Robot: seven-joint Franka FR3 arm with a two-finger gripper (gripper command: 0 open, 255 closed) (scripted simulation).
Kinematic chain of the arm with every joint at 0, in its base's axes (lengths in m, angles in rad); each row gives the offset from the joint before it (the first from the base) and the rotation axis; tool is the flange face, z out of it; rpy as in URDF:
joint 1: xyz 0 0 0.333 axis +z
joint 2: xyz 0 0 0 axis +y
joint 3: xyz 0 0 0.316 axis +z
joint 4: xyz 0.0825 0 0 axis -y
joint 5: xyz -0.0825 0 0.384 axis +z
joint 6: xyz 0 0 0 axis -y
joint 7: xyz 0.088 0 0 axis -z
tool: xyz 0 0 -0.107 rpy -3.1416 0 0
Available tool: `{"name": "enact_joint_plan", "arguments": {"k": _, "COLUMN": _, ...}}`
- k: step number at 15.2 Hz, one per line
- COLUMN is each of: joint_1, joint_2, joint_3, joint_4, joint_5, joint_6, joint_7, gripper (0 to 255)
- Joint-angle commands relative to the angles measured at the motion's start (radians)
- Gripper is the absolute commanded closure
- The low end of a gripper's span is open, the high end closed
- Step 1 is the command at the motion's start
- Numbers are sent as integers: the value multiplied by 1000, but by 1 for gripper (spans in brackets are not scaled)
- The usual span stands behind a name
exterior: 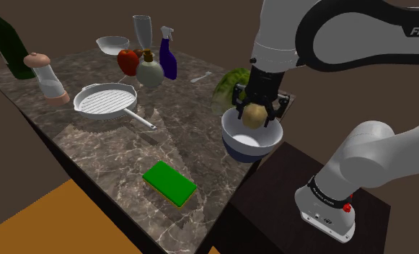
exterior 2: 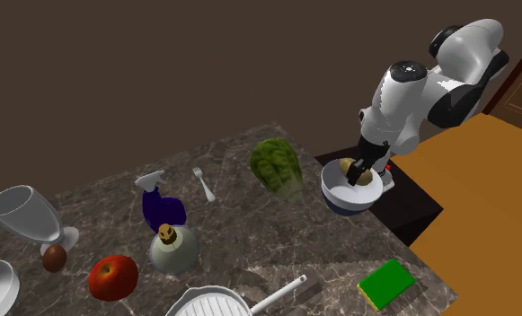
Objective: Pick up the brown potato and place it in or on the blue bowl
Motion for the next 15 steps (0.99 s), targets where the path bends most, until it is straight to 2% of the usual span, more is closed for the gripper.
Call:
{"name": "enact_joint_plan", "arguments": {"k": 1, "joint_1": 0, "joint_2": 0, "joint_3": 0, "joint_4": 0, "joint_5": 0, "joint_6": 0, "joint_7": 0, "gripper": 255}}
{"name": "enact_joint_plan", "arguments": {"k": 2, "joint_1": 0, "joint_2": 0, "joint_3": 0, "joint_4": 0, "joint_5": 0, "joint_6": 0, "joint_7": 0, "gripper": 0}}
{"name": "enact_joint_plan", "arguments": {"k": 7, "joint_1": 0, "joint_2": 0, "joint_3": 0, "joint_4": 0, "joint_5": 0, "joint_6": 0, "joint_7": 0, "gripper": 0}}
{"name": "enact_joint_plan", "arguments": {"k": 11, "joint_1": -12, "joint_2": 19, "joint_3": -22, "joint_4": 137, "joint_5": -23, "joint_6": -118, "joint_7": 8, "gripper": 0}}
{"name": "enact_joint_plan", "arguments": {"k": 15, "joint_1": -12, "joint_2": 19, "joint_3": -23, "joint_4": 137, "joint_5": -24, "joint_6": -118, "joint_7": 8, "gripper": 0}}
